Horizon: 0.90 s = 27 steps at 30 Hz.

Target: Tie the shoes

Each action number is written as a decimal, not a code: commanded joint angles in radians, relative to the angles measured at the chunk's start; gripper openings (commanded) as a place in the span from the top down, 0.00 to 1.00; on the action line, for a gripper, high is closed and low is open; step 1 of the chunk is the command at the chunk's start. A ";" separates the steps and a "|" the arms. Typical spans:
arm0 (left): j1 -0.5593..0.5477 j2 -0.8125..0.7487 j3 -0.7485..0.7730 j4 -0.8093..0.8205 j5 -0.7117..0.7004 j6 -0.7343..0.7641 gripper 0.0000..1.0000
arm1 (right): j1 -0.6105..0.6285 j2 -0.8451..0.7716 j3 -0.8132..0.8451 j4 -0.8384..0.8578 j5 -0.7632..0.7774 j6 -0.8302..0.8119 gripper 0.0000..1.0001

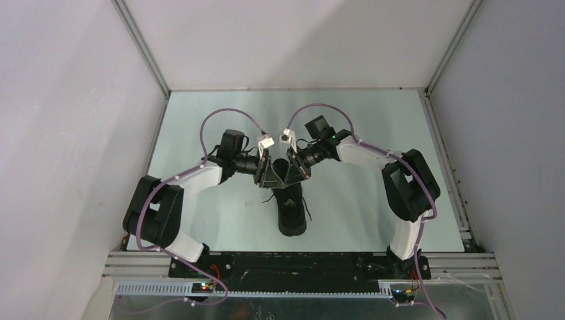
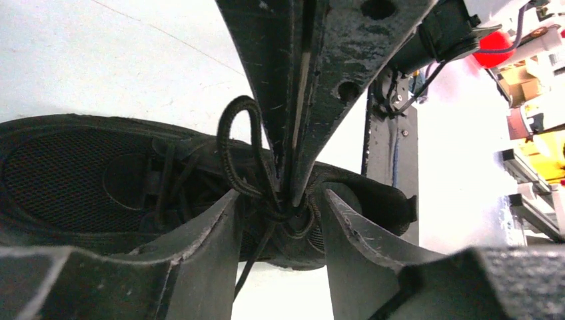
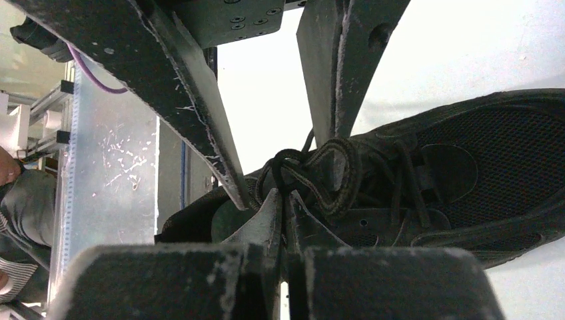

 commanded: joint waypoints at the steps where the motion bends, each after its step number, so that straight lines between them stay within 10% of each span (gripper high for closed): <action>1: 0.006 0.004 0.030 0.003 0.065 -0.008 0.48 | 0.000 -0.051 -0.004 0.007 -0.008 -0.030 1.00; 10: 0.012 0.033 0.052 -0.012 0.088 -0.018 0.69 | 0.000 -0.055 -0.004 0.012 -0.008 -0.031 1.00; 21: 0.033 0.022 0.045 0.009 0.117 -0.071 0.54 | -0.002 -0.058 -0.005 -0.007 -0.011 -0.052 0.98; 27: 0.044 0.023 0.046 0.009 0.116 -0.072 0.63 | -0.002 -0.059 -0.003 0.002 -0.011 -0.049 0.98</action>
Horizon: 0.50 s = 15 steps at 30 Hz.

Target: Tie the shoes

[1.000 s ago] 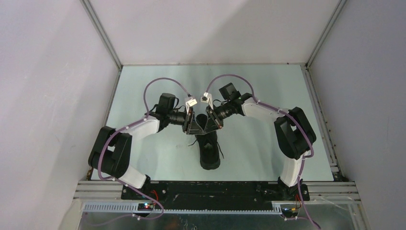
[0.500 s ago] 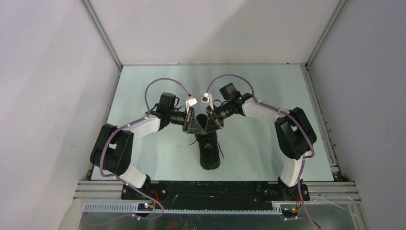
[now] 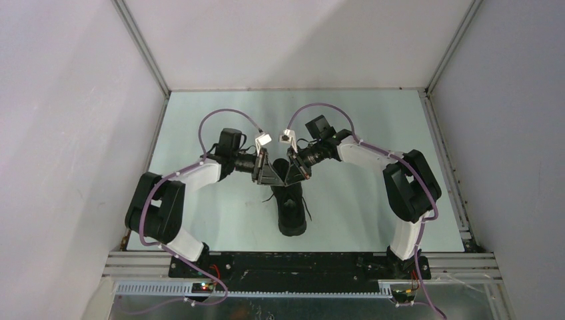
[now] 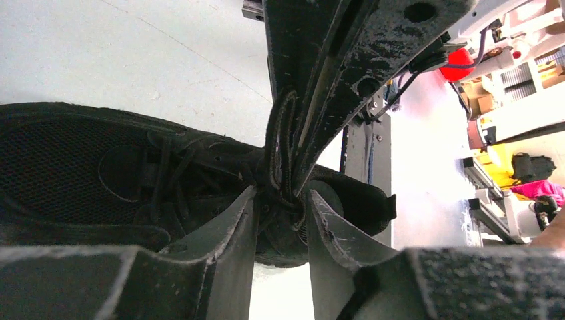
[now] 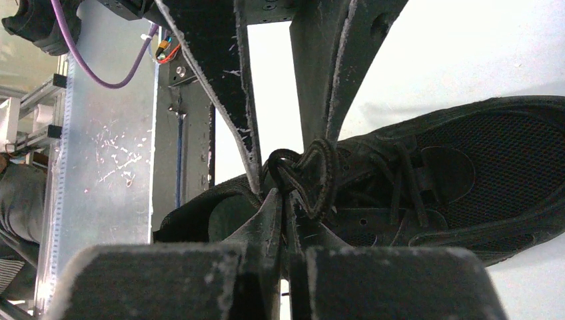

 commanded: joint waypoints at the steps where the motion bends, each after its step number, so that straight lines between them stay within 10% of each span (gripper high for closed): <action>1: 0.009 -0.009 0.029 0.022 0.038 -0.011 0.64 | 0.000 -0.049 -0.004 0.010 -0.011 -0.014 0.98; 15: 0.010 0.017 0.028 -0.006 0.000 0.055 0.97 | -0.046 -0.056 -0.002 -0.007 -0.129 -0.008 0.77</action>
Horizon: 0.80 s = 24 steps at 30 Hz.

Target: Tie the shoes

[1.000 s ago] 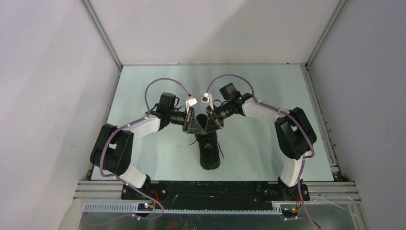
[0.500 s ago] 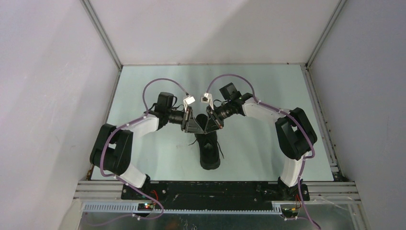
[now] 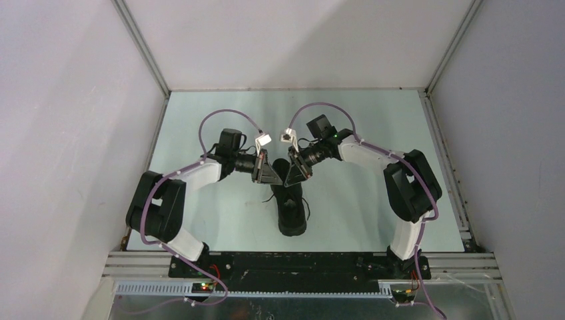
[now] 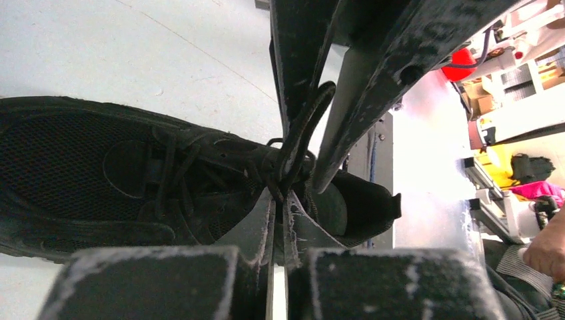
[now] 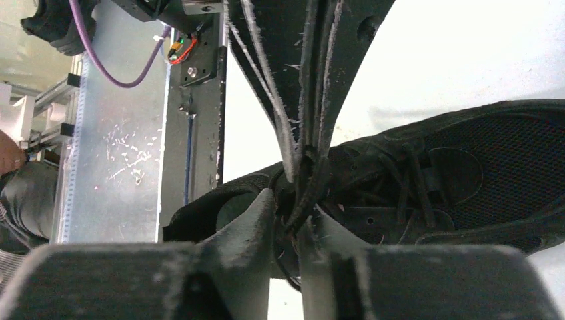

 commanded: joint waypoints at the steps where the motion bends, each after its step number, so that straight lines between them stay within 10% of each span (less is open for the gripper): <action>1: 0.004 0.006 0.027 -0.006 -0.012 0.059 0.98 | -0.043 -0.054 -0.002 0.003 -0.131 0.007 0.75; 24: 0.002 -0.068 -0.027 0.075 -0.091 0.043 1.00 | -0.074 0.051 -0.002 0.172 0.022 0.165 0.72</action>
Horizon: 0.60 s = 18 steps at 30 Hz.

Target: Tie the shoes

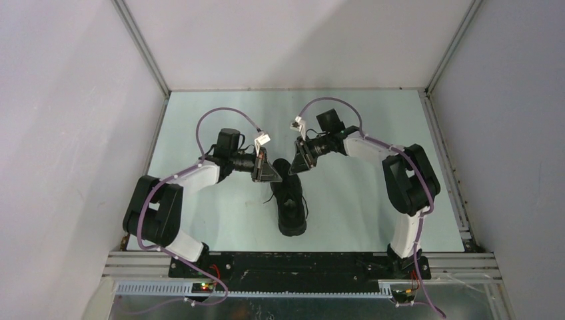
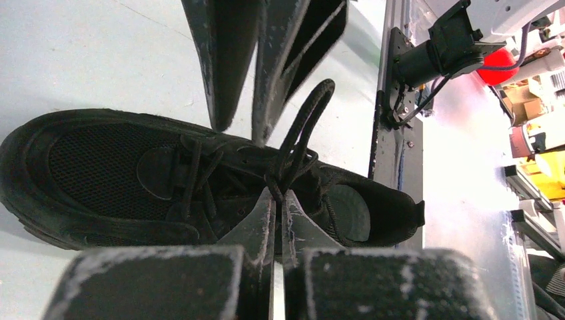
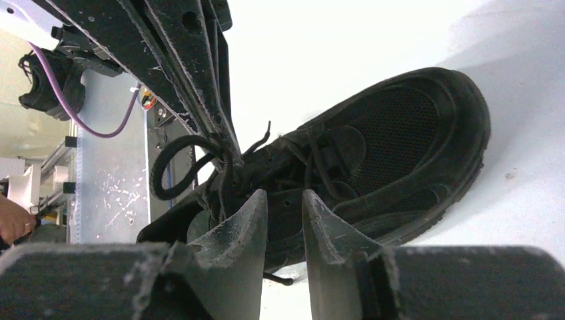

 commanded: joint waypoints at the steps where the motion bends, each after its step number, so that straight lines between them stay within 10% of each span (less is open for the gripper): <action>1: 0.002 -0.024 -0.004 0.029 -0.024 0.015 1.00 | 0.034 0.001 -0.002 0.029 -0.014 -0.023 0.71; 18: 0.003 -0.029 -0.019 0.078 -0.028 -0.030 1.00 | 0.055 -0.002 -0.002 -0.067 -0.138 -0.089 0.70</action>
